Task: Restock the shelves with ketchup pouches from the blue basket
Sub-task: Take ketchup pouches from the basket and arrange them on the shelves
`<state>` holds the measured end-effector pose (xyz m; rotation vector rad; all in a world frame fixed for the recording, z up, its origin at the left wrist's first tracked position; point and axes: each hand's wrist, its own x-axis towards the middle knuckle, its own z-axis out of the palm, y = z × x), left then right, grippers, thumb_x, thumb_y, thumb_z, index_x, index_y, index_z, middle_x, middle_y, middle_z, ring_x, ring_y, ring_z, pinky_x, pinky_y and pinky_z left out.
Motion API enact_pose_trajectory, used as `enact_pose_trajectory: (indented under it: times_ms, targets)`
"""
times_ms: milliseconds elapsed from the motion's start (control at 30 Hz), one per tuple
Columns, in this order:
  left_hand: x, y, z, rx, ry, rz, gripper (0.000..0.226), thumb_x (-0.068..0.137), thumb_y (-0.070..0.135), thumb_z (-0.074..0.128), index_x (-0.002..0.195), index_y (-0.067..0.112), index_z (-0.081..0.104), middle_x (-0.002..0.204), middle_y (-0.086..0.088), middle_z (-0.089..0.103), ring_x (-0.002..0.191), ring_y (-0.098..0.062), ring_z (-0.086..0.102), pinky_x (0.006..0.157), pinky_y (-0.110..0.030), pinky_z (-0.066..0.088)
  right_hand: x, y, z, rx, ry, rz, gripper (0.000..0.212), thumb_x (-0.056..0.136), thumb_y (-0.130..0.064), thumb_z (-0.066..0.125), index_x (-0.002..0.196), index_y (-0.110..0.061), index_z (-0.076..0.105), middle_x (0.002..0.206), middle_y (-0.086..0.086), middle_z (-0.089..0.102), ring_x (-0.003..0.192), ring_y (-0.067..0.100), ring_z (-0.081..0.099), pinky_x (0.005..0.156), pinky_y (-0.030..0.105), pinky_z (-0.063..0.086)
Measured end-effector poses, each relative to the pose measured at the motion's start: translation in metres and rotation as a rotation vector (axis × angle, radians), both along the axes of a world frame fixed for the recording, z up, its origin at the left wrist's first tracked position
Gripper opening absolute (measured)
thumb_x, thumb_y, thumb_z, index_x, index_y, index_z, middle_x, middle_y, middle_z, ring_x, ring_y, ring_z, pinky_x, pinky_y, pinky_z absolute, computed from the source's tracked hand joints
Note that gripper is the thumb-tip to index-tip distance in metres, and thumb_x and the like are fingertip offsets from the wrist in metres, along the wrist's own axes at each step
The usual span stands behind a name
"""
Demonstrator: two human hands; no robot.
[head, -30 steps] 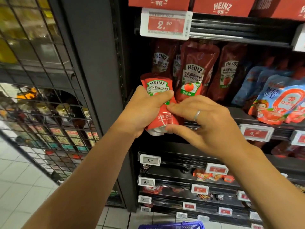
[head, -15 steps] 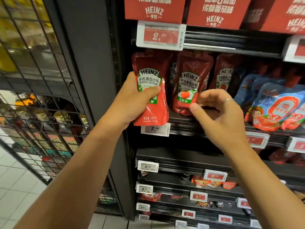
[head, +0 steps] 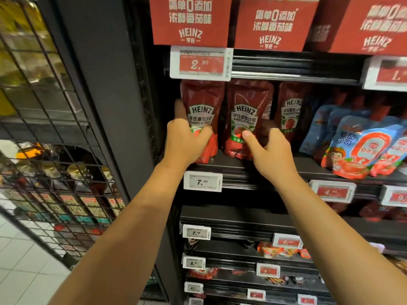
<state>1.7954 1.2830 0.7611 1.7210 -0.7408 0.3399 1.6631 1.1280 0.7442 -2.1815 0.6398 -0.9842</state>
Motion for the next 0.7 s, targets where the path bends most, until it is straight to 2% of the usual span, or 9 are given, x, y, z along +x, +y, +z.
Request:
enact_pose_trajectory:
  times_ms: [67,167,233,300,367,433,567,633,700]
  targets:
    - [0.003,0.000,-0.010,-0.025,0.023,-0.027,0.066,0.076,0.027,0.072,0.132,0.005,0.044,0.084,0.011,0.067,0.072,0.001,0.067,0.058,-0.017,0.053,0.000,-0.002,0.000,0.002,0.005,0.004,0.031,0.094,-0.050,0.063,0.091,-0.021,0.053,0.082,-0.015,0.051,0.076,0.010,0.051,0.060,0.013,0.034]
    - [0.005,0.003,-0.014,0.079,0.073,-0.028,0.068,0.069,0.039,0.077,0.125,0.010,0.052,0.091,0.010,0.068,0.079,0.001,0.068,0.062,-0.016,0.056,0.003,-0.002,-0.001,0.015,0.001,0.008,0.037,0.095,-0.048,0.063,0.100,-0.011,0.058,0.093,-0.002,0.061,0.085,0.018,0.056,0.072,0.030,0.044]
    - [0.002,0.007,-0.015,0.168,0.102,-0.018,0.075,0.064,0.042,0.084,0.125,0.019,0.048,0.109,0.002,0.065,0.092,-0.004,0.066,0.067,-0.011,0.054,0.005,-0.001,-0.002,0.002,0.000,-0.004,0.036,0.096,-0.047,0.063,0.092,-0.011,0.057,0.088,-0.003,0.060,0.078,0.015,0.054,0.070,0.026,0.042]
    - [-0.004,0.011,-0.019,0.241,0.093,0.012,0.079,0.071,0.036,0.087,0.132,0.019,0.040,0.135,-0.007,0.052,0.116,-0.016,0.060,0.090,-0.019,0.052,0.006,0.000,-0.002,-0.004,0.013,-0.022,0.038,0.096,-0.046,0.062,0.078,-0.015,0.050,0.076,-0.005,0.055,0.066,0.007,0.049,0.056,0.017,0.035]
    - [-0.013,0.014,-0.022,0.305,0.058,0.058,0.073,0.081,0.033,0.083,0.135,0.013,0.037,0.151,-0.011,0.030,0.131,-0.024,0.048,0.104,-0.027,0.043,0.008,0.001,-0.002,0.007,0.014,-0.012,0.040,0.097,-0.045,0.061,0.077,-0.012,0.050,0.075,-0.003,0.054,0.065,0.004,0.047,0.053,0.015,0.033]
    - [-0.020,0.017,-0.022,0.334,0.037,0.093,0.063,0.088,0.030,0.077,0.132,0.007,0.038,0.151,-0.009,0.025,0.131,-0.023,0.046,0.104,-0.028,0.041,0.010,0.004,-0.001,-0.003,0.003,-0.006,0.041,0.097,-0.044,0.062,0.072,-0.015,0.046,0.071,-0.003,0.052,0.063,0.005,0.046,0.052,0.016,0.031]
    - [-0.021,0.021,-0.017,0.308,0.063,0.077,0.058,0.090,0.027,0.075,0.131,0.013,0.037,0.133,-0.007,0.049,0.125,-0.024,0.051,0.104,-0.041,0.047,0.017,0.012,0.000,-0.013,0.013,0.013,0.045,0.097,-0.044,0.062,0.067,-0.022,0.036,0.066,-0.006,0.044,0.058,0.006,0.040,0.049,0.018,0.027]
    - [-0.019,0.023,-0.018,0.308,0.074,0.069,0.050,0.092,0.028,0.073,0.126,0.017,0.037,0.128,-0.002,0.049,0.120,-0.022,0.052,0.096,-0.034,0.047,0.017,0.011,-0.003,-0.010,0.047,0.037,0.043,0.094,-0.049,0.065,0.073,-0.018,0.043,0.068,-0.004,0.048,0.059,0.009,0.043,0.052,0.023,0.029]
    - [-0.017,0.024,-0.022,0.340,0.078,0.082,0.050,0.095,0.031,0.068,0.129,0.010,0.038,0.133,-0.003,0.043,0.121,-0.021,0.051,0.092,-0.027,0.041,0.015,0.009,-0.006,-0.009,0.107,0.056,0.042,0.084,-0.052,0.075,0.085,-0.017,0.051,0.076,-0.005,0.056,0.064,0.007,0.050,0.054,0.024,0.037]
